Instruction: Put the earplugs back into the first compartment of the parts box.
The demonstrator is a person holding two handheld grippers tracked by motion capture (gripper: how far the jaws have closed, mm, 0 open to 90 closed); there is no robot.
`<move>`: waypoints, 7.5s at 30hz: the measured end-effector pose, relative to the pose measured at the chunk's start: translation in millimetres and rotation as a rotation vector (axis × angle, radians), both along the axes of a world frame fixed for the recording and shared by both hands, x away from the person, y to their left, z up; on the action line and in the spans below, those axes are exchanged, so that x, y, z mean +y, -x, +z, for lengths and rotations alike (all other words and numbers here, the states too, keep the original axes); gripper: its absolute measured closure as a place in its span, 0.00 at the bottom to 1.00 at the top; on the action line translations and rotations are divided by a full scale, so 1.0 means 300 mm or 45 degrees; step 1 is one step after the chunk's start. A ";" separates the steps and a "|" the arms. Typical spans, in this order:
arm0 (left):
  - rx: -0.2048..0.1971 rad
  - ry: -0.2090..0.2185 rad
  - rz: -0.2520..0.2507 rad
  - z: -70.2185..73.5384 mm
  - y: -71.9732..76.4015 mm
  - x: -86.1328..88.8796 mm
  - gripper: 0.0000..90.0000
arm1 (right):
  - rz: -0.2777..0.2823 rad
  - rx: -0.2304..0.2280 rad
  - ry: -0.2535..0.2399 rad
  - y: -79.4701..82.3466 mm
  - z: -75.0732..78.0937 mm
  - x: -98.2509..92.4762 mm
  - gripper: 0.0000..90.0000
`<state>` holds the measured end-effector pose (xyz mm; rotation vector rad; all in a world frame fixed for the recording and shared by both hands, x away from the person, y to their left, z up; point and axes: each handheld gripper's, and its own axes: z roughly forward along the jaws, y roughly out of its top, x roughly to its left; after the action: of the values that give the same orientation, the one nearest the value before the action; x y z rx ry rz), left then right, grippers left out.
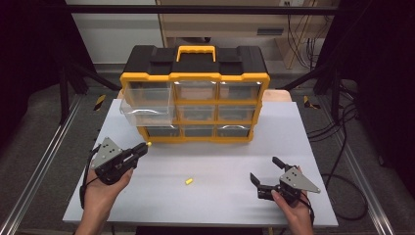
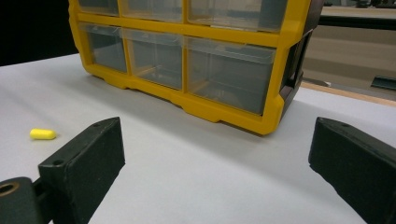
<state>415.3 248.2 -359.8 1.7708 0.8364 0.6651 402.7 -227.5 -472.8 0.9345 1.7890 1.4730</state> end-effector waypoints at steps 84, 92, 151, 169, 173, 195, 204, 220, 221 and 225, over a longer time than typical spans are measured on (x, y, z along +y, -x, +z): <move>-0.162 0.164 0.018 0.429 -0.140 0.015 0.93 | 0.009 -0.002 -0.014 0.003 0.006 -0.001 0.04; -0.154 0.164 0.037 0.420 -0.163 0.019 0.93 | 0.008 -0.001 -0.013 0.003 0.005 -0.001 0.04; -0.261 0.163 0.050 0.398 -0.134 -0.046 0.07 | 0.002 0.012 -0.012 0.002 0.004 -0.001 0.04; -0.305 0.177 -0.008 0.390 -0.057 -0.081 0.05 | 0.004 0.008 -0.008 0.001 0.002 0.001 0.04; -0.311 0.162 -0.028 0.381 -0.038 -0.096 0.04 | 0.003 0.009 -0.009 0.001 0.002 0.001 0.04; -0.319 0.146 -0.134 0.273 0.090 -0.181 0.04 | 0.009 0.013 -0.008 0.001 0.001 0.004 0.04; -0.274 0.121 -0.162 0.189 0.104 -0.221 0.04 | 0.009 0.014 -0.010 0.001 0.002 0.004 0.03; -0.146 0.073 -0.185 0.022 0.047 -0.270 0.03 | 0.009 0.014 -0.009 0.002 0.002 0.003 0.03; -0.146 0.073 -0.185 0.022 0.047 -0.270 0.03 | 0.009 0.015 -0.009 0.002 0.002 0.003 0.03; -0.104 0.066 -0.185 -0.023 0.029 -0.277 0.03 | 0.010 0.015 -0.009 0.002 0.002 0.003 0.03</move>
<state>406.6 165.1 -366.7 1.7277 0.6567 0.6106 402.2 -226.6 -472.0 0.9426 1.7983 1.4826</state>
